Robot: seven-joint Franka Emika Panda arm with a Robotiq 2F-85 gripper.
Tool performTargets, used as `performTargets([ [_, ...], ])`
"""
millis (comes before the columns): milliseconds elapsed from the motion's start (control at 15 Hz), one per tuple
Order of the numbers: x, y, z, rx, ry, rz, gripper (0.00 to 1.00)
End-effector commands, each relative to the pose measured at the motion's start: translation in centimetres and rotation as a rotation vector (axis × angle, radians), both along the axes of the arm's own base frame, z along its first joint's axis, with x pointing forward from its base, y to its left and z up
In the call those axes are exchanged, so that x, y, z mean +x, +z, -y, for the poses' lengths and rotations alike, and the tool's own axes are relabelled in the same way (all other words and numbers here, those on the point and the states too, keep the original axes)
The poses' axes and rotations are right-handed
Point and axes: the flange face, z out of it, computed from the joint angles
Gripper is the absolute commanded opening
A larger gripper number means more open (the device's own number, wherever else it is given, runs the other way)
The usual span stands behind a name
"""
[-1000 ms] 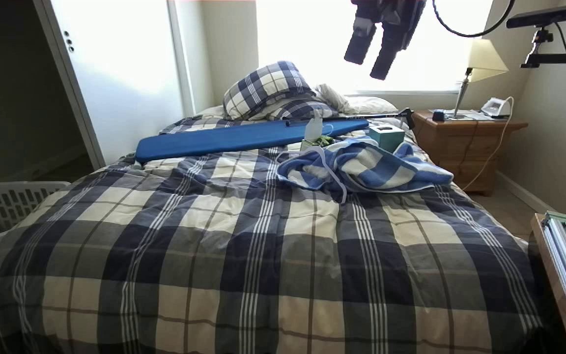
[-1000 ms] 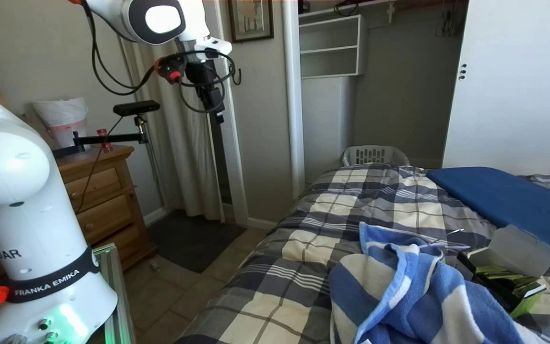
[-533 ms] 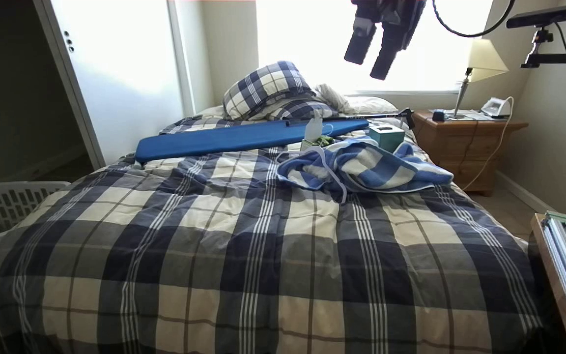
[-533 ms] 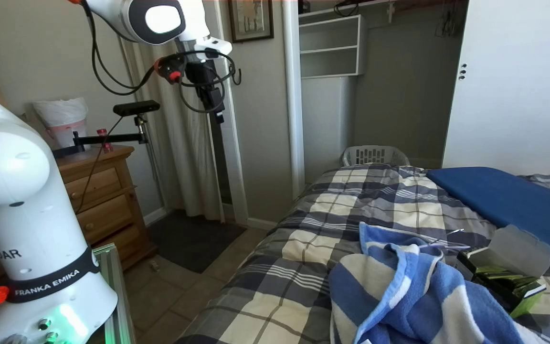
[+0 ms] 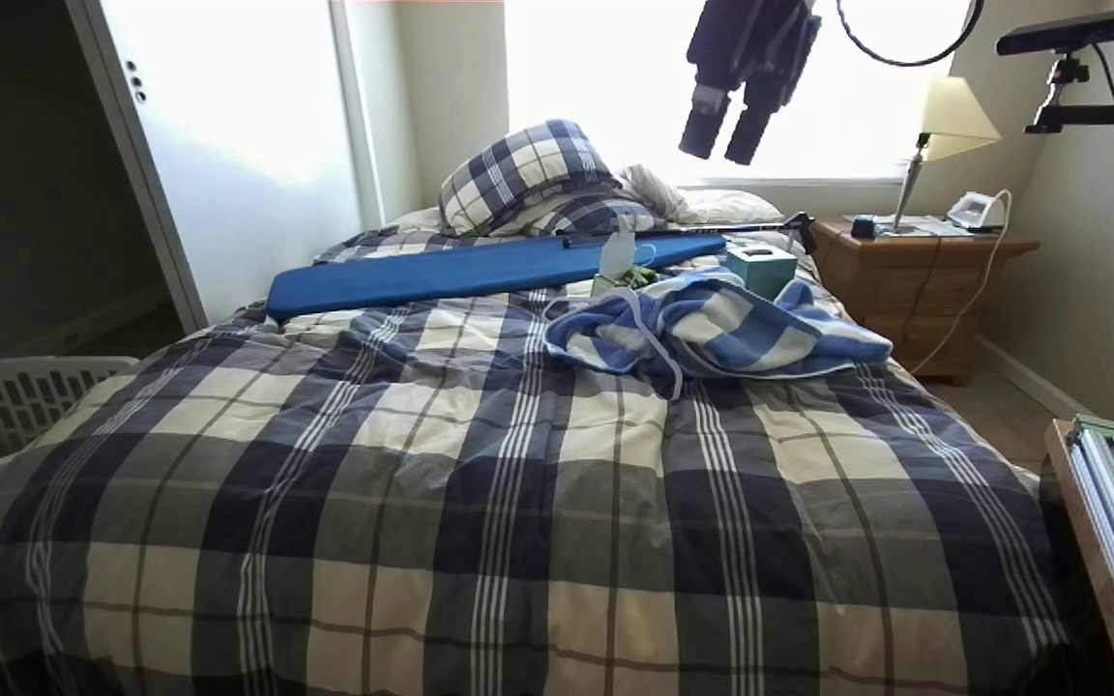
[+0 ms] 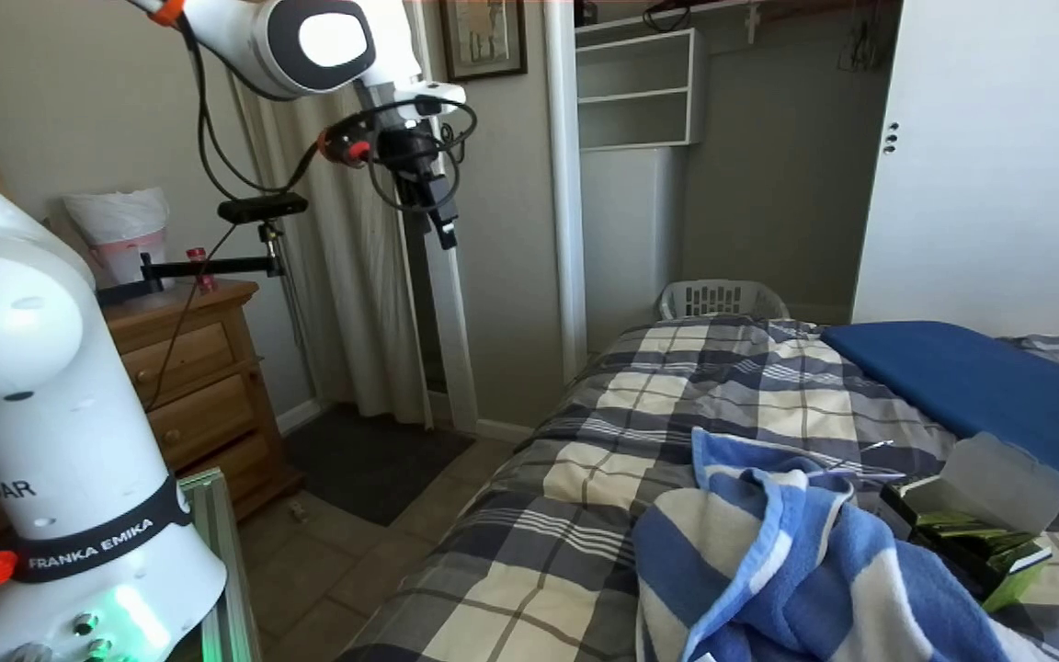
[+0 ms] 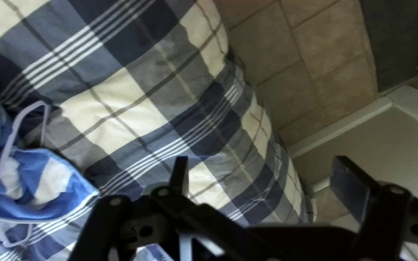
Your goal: Pull the white and blue towel to the left
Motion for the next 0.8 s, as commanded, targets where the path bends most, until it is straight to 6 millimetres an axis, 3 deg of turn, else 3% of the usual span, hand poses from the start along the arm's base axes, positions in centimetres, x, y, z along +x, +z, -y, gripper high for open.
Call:
performTargets([
  [0,3.2,-5.1,5.0,-0.156,0.005,-0.066,1.00],
  [267,6.4,-12.0,9.3,-0.163,0.094,-0.230,1.00],
  [467,8.9,-16.7,10.2,-0.159,0.212,-0.329,1.00],
  [733,13.2,-20.8,9.9,-0.303,0.352,-0.375,1.00],
])
